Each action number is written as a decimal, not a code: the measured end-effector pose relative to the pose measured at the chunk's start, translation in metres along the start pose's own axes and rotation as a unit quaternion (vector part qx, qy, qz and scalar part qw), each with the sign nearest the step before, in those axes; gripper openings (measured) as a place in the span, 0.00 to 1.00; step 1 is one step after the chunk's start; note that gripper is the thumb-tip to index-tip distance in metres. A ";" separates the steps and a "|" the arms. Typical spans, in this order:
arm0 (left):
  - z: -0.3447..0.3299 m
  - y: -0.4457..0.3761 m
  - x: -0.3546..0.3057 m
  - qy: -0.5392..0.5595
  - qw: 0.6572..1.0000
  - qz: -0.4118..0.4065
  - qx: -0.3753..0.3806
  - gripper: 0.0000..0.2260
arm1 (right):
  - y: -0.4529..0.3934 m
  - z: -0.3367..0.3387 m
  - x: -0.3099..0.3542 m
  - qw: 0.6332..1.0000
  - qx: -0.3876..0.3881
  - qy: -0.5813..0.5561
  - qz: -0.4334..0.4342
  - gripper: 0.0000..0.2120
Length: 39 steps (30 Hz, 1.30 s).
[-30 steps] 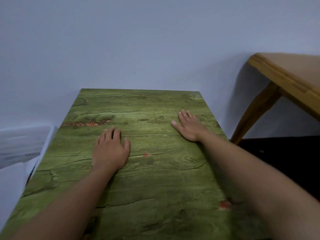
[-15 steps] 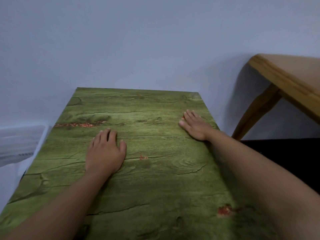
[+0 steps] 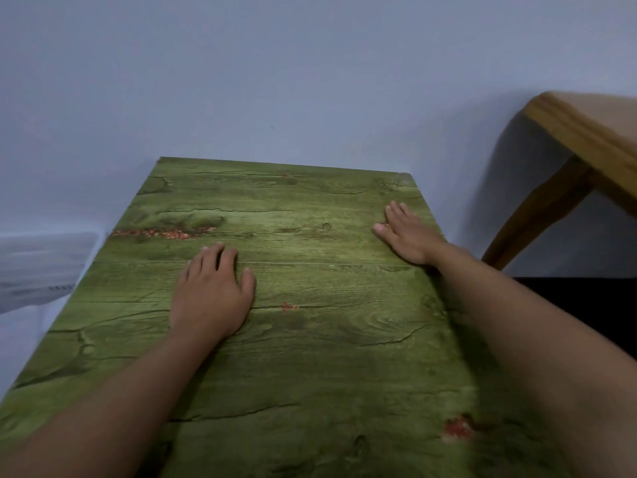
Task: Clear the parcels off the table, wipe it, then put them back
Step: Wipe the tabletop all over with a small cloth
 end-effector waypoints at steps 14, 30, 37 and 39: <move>0.001 -0.001 0.001 -0.004 1.000 -0.002 -0.002 0.25 | -0.016 0.000 0.001 1.000 -0.008 -0.001 0.019 0.39; -0.002 -0.001 0.000 -0.003 1.000 -0.004 -0.001 0.25 | 0.001 0.002 -0.007 1.000 0.001 -0.004 0.020 0.43; -0.004 -0.001 0.003 -0.004 1.000 0.003 0.007 0.26 | -0.026 0.010 0.022 0.962 -0.017 -0.107 -0.251 0.48; -0.002 0.000 0.004 0.001 1.000 0.005 0.003 0.26 | -0.031 0.005 0.045 0.977 -0.016 -0.087 -0.193 0.48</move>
Point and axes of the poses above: each hand's wrist, its own y-axis away from the middle knuckle, its own z-axis out of the back of the hand, x = y × z, the point moved 6 cm from there along -y, towards the middle knuckle
